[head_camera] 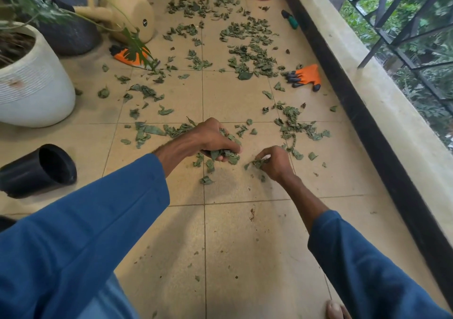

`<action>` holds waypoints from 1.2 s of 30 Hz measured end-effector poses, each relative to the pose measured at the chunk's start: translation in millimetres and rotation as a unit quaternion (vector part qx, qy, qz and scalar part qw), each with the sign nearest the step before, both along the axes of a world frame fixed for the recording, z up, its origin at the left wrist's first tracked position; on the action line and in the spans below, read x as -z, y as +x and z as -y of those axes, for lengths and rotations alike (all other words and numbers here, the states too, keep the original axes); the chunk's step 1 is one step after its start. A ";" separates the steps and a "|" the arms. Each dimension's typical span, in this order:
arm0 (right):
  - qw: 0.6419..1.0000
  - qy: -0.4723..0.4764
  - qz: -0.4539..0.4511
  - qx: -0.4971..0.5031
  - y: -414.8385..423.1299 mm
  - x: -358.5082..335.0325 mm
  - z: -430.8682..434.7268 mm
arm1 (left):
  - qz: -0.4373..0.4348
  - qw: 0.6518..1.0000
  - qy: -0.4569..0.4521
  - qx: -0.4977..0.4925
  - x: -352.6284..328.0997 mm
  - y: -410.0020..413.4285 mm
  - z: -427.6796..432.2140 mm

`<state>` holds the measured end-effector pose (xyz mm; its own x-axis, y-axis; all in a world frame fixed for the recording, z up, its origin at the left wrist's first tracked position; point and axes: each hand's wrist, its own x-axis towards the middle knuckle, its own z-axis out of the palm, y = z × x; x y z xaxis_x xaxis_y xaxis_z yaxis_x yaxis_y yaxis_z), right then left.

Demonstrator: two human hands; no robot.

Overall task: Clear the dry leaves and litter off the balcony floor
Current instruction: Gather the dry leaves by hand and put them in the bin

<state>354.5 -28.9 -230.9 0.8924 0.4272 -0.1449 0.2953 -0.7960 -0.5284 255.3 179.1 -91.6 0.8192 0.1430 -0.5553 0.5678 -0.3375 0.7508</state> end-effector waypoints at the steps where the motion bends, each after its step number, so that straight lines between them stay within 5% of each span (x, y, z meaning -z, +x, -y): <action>1: 1.000 -0.010 0.002 -0.011 1.6 3.2 -4.7 | 0.000 1.000 -0.003 -0.002 -0.3 -1.0 -1.1; 10: 0.995 -0.052 0.078 -0.016 -38.8 23.1 -2.5 | 0.004 1.000 -0.006 -0.006 -4.2 -4.8 -3.9; 19: 0.996 0.063 -0.023 0.054 -27.7 2.0 42.5 | 0.002 1.000 0.008 0.018 -9.9 -3.5 -2.0; 24: 0.999 -0.005 -0.044 0.000 -40.7 5.9 37.3 | 0.006 1.000 0.016 0.023 -8.9 -1.8 -0.6; 30: 0.990 -0.103 0.079 -0.056 -85.0 25.4 14.4 | 0.013 1.000 0.015 0.017 -7.4 -1.8 -1.6; 36: 0.999 -0.010 -0.030 -0.035 -81.5 3.5 -10.5 | 0.017 1.000 0.004 0.016 -12.5 -3.9 -4.6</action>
<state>272.9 -18.4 -234.4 0.8499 0.4852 -0.2056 0.3194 -0.7846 -0.5314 251.4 183.7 -79.1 0.8421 0.1200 -0.5258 0.5304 -0.3613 0.7669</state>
